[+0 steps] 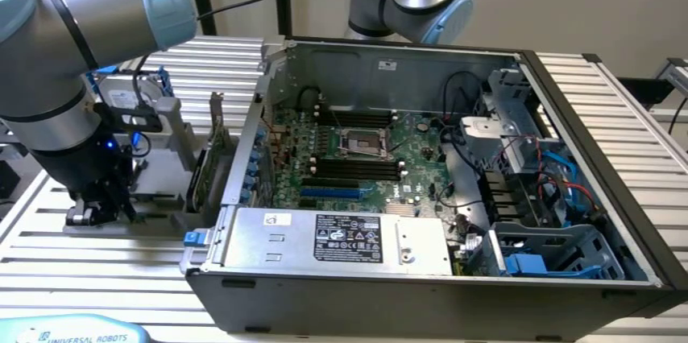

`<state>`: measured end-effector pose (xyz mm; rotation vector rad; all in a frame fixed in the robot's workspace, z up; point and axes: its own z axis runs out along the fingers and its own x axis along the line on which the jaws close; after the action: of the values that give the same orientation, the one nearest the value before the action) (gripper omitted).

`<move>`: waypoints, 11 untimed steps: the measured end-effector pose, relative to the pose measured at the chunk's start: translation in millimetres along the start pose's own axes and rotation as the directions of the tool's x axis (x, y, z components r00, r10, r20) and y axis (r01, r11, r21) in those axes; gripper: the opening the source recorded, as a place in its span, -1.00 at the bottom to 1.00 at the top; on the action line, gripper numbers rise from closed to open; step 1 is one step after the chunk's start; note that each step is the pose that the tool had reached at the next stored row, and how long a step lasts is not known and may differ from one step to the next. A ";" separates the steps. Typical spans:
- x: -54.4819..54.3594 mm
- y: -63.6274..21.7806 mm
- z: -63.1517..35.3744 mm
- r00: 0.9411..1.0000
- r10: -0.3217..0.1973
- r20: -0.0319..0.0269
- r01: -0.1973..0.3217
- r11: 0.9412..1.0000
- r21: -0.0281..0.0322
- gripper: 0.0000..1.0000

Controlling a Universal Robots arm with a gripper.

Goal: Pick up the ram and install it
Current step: 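Pick up the ram and move it above insertion slot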

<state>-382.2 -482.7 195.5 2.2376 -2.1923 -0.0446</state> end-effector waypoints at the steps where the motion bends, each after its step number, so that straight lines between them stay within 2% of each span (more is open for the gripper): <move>1: 0.0 0.0 0.0 1.000 0.000 0.000 0.000 1.000 0.000 -0.73; 6: -0.1 0.1 -4.6 1.000 0.000 0.000 0.000 1.000 0.000 -0.73; 11: -0.3 0.6 -21.3 1.000 0.000 0.000 0.000 1.000 0.000 -0.73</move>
<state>-382.2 -482.7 216.8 2.2374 -2.1922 -0.0446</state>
